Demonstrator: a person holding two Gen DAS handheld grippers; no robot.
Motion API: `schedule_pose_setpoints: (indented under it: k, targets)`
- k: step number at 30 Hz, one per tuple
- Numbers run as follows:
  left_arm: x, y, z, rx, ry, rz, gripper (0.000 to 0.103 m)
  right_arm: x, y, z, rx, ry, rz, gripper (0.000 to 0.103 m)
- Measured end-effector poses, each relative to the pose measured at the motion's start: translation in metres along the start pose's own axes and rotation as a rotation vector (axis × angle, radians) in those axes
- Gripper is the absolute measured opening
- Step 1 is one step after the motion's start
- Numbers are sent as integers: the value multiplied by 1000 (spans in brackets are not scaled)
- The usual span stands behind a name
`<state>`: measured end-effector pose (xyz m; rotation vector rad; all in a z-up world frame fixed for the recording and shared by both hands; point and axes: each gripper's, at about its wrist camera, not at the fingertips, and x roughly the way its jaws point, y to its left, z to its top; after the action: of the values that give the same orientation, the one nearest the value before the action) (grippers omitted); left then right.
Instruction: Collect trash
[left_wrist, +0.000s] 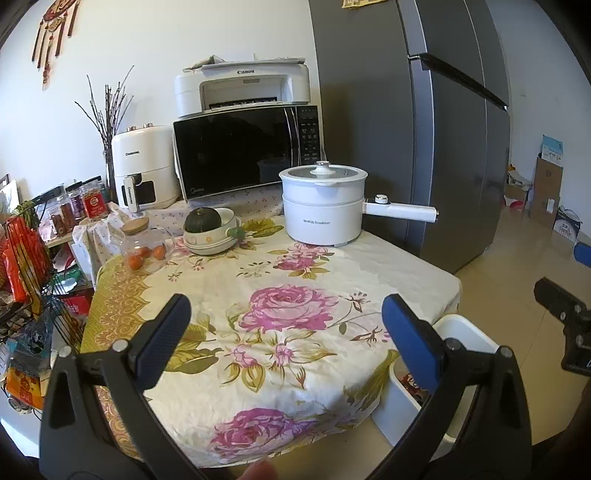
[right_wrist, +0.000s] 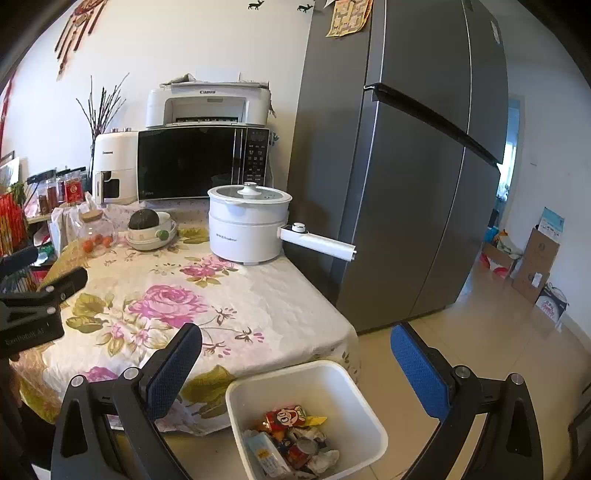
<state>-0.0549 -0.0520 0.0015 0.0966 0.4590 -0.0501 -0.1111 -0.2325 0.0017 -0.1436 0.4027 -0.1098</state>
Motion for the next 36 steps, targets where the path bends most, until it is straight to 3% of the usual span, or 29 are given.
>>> schedule_pose_setpoints:
  k: [36]
  targets:
    - [-4, -4, -5, 4, 12, -15, 103, -5, 0, 2, 3, -39, 10, 103]
